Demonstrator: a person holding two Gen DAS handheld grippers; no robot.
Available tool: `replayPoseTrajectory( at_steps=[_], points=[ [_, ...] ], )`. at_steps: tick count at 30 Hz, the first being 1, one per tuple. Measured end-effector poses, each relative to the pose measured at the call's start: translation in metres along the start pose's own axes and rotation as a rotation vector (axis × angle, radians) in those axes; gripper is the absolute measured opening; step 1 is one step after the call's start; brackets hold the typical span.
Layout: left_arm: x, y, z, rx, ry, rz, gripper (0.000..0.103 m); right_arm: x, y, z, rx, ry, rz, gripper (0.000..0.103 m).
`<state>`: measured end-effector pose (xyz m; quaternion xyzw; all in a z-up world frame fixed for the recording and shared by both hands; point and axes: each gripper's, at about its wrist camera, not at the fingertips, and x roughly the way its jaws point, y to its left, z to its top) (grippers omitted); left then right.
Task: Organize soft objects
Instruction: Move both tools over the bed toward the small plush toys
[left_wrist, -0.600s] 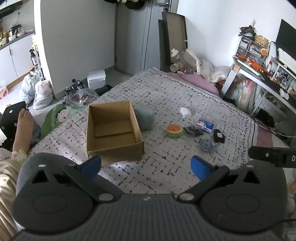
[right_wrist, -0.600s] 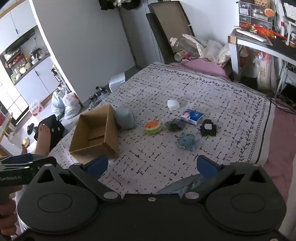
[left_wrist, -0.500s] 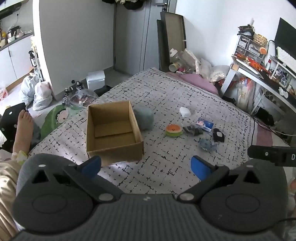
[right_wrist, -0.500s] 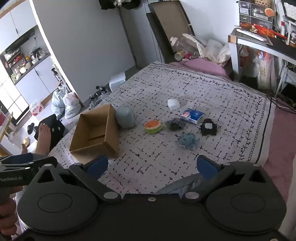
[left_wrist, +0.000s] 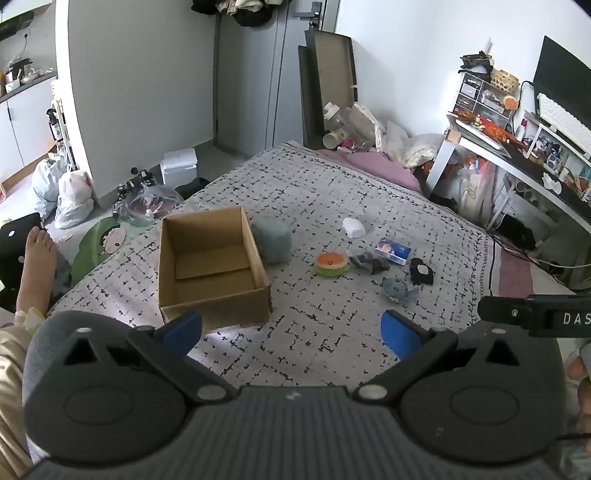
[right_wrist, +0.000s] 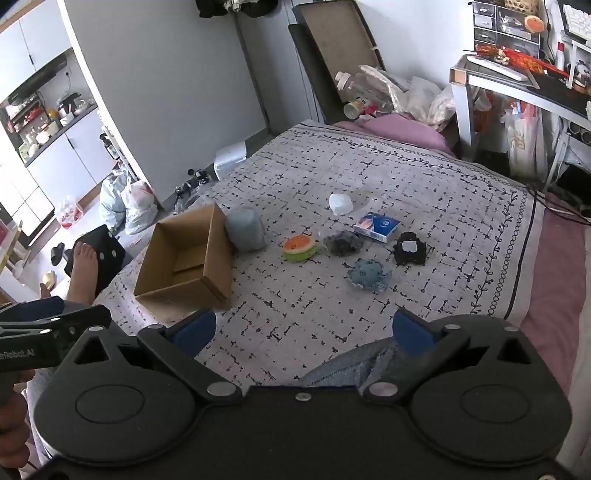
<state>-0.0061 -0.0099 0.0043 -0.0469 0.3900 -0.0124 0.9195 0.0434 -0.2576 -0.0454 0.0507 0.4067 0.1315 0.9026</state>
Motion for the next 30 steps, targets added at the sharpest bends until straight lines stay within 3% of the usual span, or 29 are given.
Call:
replayPoseTrajectory(
  at_steps=[30],
  points=[
    [-0.0063,-0.0076,-0.0005,0.012,-0.02,-0.019,0.102,-0.0057,-0.0051,0.0014,-0.011,-0.018,-0.019,0.103]
  ],
)
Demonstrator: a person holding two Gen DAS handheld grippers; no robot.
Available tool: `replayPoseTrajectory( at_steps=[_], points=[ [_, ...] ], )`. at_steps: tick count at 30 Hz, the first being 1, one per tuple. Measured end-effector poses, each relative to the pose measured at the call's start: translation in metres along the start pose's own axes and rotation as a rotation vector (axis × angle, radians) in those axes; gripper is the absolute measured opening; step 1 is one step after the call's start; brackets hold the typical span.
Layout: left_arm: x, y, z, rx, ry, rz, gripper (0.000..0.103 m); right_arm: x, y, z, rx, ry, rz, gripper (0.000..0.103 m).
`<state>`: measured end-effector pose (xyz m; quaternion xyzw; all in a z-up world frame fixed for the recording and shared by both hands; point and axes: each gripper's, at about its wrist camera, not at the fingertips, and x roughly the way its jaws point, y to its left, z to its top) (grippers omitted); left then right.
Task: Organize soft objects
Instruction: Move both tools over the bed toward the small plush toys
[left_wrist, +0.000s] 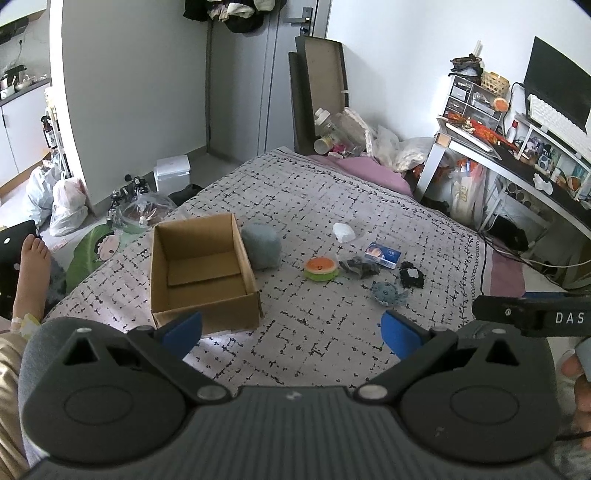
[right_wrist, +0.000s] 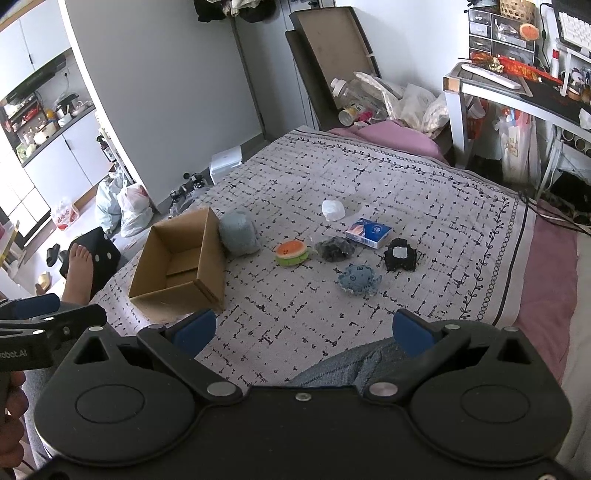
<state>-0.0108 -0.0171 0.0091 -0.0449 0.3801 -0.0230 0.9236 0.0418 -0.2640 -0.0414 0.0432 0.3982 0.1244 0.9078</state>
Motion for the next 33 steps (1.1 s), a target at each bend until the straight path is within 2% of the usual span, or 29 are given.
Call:
replayPoseTrajectory(
  at_steps=[10,33],
  points=[
    [-0.0038,-0.0001,0.004,0.002,-0.025,0.007,0.102,-0.0012,0.0,-0.0002,-0.004,-0.005,-0.013,0.103],
    [0.0011,0.002,0.0015,-0.008,-0.006,0.001,0.102,0.0028,-0.0006,0.0017,-0.008,-0.006,-0.015,0.103]
  ],
)
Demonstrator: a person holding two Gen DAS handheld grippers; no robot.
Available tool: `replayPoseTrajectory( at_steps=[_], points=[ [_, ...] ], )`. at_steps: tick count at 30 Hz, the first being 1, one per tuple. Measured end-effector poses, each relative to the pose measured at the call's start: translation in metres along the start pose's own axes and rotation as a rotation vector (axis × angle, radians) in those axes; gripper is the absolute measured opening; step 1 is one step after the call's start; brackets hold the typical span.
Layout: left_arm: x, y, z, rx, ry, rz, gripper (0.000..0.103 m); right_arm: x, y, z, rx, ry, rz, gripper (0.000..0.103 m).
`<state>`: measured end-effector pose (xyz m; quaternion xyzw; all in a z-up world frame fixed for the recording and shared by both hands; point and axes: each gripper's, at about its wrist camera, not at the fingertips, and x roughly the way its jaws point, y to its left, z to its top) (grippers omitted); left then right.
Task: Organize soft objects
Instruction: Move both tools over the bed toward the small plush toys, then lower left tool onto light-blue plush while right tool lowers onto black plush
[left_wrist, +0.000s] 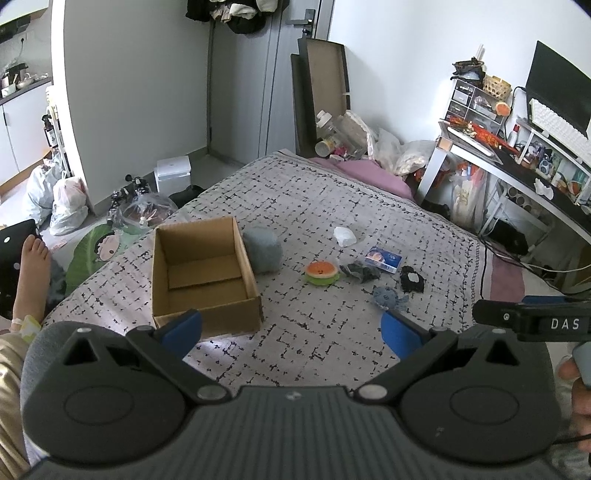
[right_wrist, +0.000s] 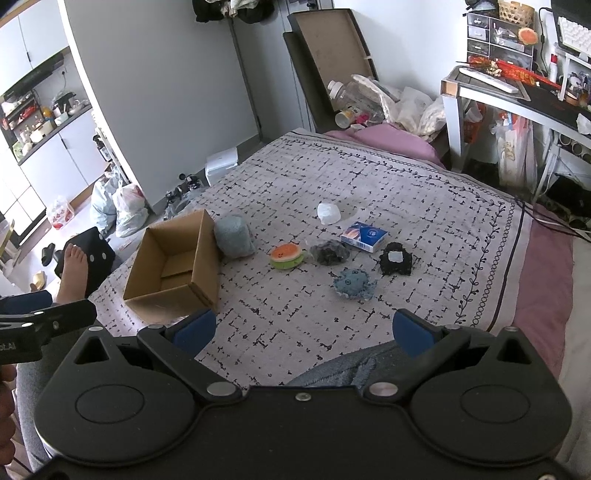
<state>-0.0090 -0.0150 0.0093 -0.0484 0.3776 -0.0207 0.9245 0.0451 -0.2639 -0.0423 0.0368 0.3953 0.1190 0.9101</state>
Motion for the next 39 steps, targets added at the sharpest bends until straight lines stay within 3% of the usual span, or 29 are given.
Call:
replayPoseTrajectory(
  at_steps=[18,21,26,39],
  points=[
    [0.033,-0.013,0.008,0.021,0.034,-0.008,0.102,0.024,-0.017,0.002,0.052,0.007,0.009,0.103],
    [0.045,-0.017,0.01,0.035,0.043,-0.021,0.102,0.032,-0.023,0.004,0.07,0.006,-0.004,0.103],
    [0.07,-0.023,0.017,0.038,0.062,-0.03,0.102,0.045,-0.042,0.008,0.165,0.014,0.057,0.103],
    [0.125,-0.05,0.036,0.037,0.11,-0.071,0.101,0.075,-0.084,0.022,0.256,0.0,0.027,0.103]
  ],
)
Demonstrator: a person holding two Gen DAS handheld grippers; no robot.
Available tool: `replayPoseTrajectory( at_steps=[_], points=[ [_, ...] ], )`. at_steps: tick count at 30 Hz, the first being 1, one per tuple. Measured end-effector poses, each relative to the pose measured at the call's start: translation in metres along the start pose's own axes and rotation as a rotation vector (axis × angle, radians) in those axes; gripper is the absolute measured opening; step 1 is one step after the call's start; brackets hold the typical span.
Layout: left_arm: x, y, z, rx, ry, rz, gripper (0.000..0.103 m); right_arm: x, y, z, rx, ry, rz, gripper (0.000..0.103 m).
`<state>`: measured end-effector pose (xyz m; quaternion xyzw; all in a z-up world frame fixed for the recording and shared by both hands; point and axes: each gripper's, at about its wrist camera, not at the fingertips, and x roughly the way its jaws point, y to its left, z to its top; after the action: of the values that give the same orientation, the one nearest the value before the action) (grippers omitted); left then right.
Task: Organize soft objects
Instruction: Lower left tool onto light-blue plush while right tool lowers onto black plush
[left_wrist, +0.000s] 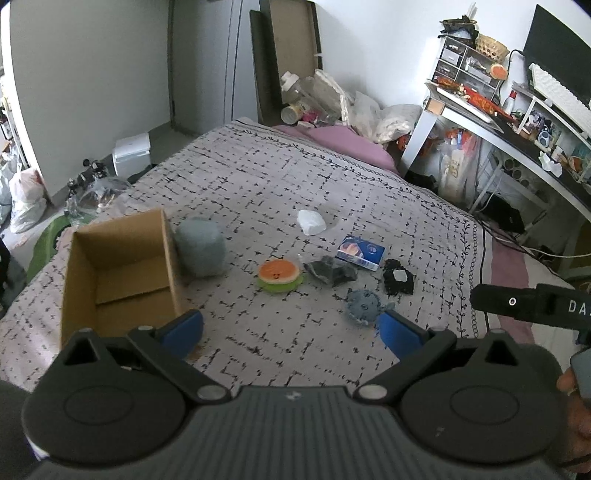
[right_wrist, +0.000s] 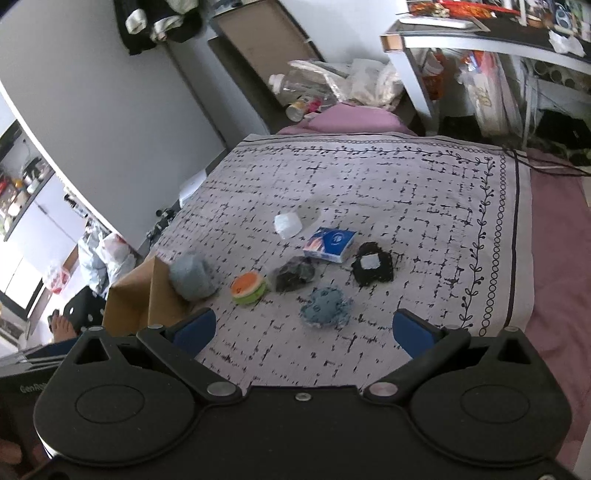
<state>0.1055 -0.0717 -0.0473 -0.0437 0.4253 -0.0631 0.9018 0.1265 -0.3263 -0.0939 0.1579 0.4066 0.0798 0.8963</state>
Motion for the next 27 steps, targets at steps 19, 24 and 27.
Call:
replayPoseTrajectory(
  at_steps=[19,24,27],
  points=[
    [0.074,-0.026,0.012,-0.015,0.079,-0.044,0.091,0.044,-0.046,0.021,0.095,0.05,0.004,0.094],
    [0.093,-0.03,0.015,-0.028,0.119,-0.054,0.089,0.055,-0.059,0.027,0.126,0.065,0.01,0.09],
    [0.105,-0.033,0.016,-0.022,0.143,-0.056,0.087,0.063,-0.069,0.029,0.153,0.076,0.019,0.084]
  ],
)
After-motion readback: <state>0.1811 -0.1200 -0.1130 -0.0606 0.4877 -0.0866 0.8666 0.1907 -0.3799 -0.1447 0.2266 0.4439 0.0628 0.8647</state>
